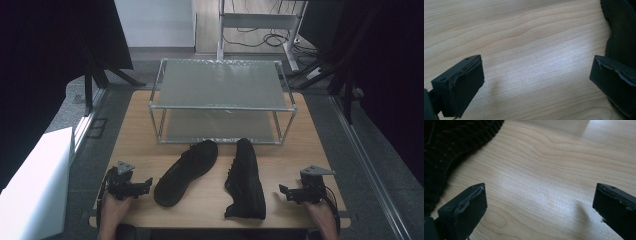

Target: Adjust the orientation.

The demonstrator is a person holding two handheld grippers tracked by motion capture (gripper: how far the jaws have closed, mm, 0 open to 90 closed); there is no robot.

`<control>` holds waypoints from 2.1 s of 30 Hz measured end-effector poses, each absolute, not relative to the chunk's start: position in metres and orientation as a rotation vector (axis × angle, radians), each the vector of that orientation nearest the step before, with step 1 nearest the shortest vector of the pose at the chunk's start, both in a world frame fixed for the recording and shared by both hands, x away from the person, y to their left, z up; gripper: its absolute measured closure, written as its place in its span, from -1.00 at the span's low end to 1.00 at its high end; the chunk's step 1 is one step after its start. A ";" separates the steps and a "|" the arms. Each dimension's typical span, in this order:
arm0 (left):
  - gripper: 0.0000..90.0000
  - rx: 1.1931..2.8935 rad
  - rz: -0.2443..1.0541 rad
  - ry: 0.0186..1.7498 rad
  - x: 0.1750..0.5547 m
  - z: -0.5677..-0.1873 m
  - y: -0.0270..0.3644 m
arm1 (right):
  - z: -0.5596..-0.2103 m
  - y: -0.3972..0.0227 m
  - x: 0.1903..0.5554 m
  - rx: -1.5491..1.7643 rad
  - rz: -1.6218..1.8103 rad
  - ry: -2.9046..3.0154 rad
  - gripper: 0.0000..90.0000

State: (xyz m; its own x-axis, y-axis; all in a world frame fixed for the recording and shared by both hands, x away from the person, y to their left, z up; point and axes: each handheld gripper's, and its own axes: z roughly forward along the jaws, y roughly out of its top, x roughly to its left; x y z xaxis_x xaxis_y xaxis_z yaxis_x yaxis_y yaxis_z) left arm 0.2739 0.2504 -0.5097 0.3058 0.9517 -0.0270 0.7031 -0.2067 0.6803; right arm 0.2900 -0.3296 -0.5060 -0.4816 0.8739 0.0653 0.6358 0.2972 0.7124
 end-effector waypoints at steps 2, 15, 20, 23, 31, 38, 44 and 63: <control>-1.00 1.987 0.546 1.465 0.274 -0.509 0.250 | -0.506 -0.329 0.290 1.361 0.989 2.235 -1.00; -0.99 1.944 0.515 1.478 0.275 -0.504 0.248 | -0.506 -0.329 0.290 1.365 0.993 2.230 -1.00; -0.99 1.948 0.528 1.467 0.276 -0.503 0.248 | -0.506 -0.329 0.290 1.363 1.000 2.228 -1.00; -1.00 1.953 0.542 1.459 0.277 -0.503 0.247 | -0.506 -0.329 0.291 1.364 1.001 2.229 -1.00; -1.00 2.000 0.582 1.416 0.280 -0.506 0.239 | -0.506 -0.329 0.291 1.369 1.002 2.231 -1.00; -1.00 2.007 0.548 1.375 0.282 -0.507 0.231 | -0.507 -0.328 0.291 1.370 1.000 2.239 -1.00; -1.00 2.044 0.531 1.331 0.279 -0.505 0.223 | -0.508 -0.328 0.291 1.370 0.999 2.245 -1.00; -1.00 2.143 0.507 1.161 0.264 -0.502 0.176 | -0.508 -0.328 0.291 1.370 1.003 2.245 -1.00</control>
